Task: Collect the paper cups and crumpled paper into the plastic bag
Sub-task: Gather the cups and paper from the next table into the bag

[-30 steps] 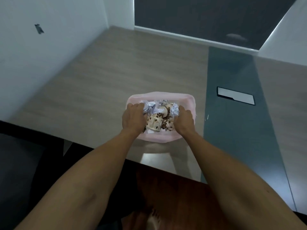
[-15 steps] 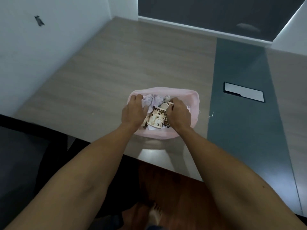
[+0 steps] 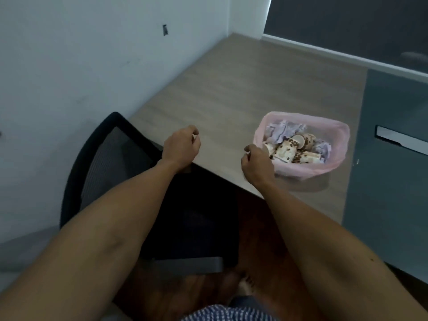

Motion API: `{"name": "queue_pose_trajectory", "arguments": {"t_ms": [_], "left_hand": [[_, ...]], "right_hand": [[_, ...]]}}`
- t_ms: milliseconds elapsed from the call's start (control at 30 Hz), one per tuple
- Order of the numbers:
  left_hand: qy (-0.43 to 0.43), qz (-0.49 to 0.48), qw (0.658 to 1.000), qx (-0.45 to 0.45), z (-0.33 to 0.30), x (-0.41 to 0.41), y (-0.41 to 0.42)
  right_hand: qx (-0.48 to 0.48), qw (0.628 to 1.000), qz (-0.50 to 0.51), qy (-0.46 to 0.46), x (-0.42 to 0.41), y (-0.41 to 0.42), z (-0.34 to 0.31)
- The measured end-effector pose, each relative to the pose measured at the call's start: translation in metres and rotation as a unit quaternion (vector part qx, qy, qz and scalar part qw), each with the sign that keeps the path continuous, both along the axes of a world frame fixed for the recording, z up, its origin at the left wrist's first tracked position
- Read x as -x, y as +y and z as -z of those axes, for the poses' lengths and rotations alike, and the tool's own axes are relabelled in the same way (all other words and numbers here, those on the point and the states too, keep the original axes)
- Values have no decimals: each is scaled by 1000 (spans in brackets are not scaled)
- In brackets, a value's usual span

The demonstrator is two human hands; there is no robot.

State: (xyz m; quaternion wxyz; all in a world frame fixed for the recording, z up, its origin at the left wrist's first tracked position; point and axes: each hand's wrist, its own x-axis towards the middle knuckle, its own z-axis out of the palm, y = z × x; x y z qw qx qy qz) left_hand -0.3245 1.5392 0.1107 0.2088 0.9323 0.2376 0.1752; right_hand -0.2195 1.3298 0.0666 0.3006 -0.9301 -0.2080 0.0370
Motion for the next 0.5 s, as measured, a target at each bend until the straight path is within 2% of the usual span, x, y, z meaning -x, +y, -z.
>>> {"name": "queue_pose_trajectory", "arguments": {"t_ms": [233,367,500], "left_hand": [[40,-27,999,-15,4,132,84],[55,-52,997,-19,14,192,128],[64,-80,994,-31,29,228,164]], "right_hand": [[17,994,-96,58,122,56,25],[69,969,-210,112,187,84,40],[120,942,-273,152,239,113,60]]}}
